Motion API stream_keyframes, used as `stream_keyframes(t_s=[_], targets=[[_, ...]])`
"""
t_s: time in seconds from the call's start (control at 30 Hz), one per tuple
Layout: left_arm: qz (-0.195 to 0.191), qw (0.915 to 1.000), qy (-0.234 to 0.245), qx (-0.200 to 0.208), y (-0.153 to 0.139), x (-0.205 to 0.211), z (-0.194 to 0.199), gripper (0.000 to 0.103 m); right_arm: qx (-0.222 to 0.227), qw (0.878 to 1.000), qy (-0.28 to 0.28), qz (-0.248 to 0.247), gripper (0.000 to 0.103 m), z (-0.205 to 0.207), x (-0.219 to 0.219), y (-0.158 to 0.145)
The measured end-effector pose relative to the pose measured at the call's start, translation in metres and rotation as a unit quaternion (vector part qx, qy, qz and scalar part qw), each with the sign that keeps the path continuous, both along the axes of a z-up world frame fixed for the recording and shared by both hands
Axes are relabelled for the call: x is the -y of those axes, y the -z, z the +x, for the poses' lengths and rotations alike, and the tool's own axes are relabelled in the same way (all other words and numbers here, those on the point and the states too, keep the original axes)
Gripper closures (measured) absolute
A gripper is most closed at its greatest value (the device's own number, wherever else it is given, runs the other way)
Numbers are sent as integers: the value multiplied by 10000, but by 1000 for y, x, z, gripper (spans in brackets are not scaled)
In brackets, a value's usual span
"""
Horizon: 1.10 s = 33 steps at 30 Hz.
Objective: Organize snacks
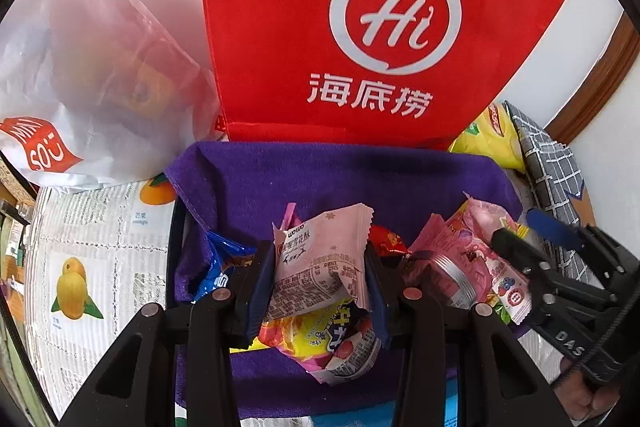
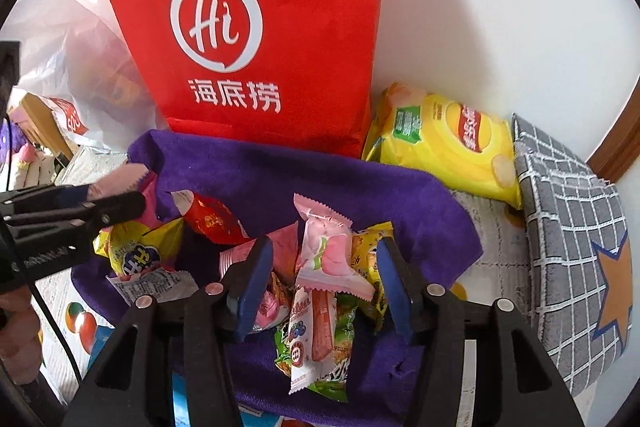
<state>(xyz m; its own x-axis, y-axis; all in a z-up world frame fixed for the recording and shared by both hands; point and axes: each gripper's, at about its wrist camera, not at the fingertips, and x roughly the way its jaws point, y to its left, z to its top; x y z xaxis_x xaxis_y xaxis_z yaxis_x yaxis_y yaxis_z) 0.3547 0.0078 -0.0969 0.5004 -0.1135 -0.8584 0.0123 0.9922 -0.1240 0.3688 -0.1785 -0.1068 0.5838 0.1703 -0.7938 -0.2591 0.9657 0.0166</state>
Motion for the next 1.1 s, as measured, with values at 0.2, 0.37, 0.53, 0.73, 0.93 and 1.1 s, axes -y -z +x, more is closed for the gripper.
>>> stream_keyframes(t_s=[0.2, 0.37, 0.53, 0.73, 0.93, 1.1], targets=[[20, 10000, -13, -11, 0, 2, 0, 59, 96, 9999, 41, 56, 47, -2, 5, -10], [-23, 10000, 52, -16, 0, 5, 1, 57, 164, 9998, 66, 76, 47, -5, 8, -15], [53, 9999, 89, 81, -6, 10, -2, 46, 230, 9996, 83, 111, 47, -8, 10, -21], [-45, 9994, 118, 336, -25, 8, -10, 38, 379, 9990, 145, 173, 47, -15, 14, -35], [66, 9978, 168, 633, -53, 11, -27, 33, 679, 9972, 190, 235, 41, -38, 18, -60], [93, 9955, 159, 927, -75, 15, -52, 24, 730, 9967, 258, 244, 39, -64, 23, -74]])
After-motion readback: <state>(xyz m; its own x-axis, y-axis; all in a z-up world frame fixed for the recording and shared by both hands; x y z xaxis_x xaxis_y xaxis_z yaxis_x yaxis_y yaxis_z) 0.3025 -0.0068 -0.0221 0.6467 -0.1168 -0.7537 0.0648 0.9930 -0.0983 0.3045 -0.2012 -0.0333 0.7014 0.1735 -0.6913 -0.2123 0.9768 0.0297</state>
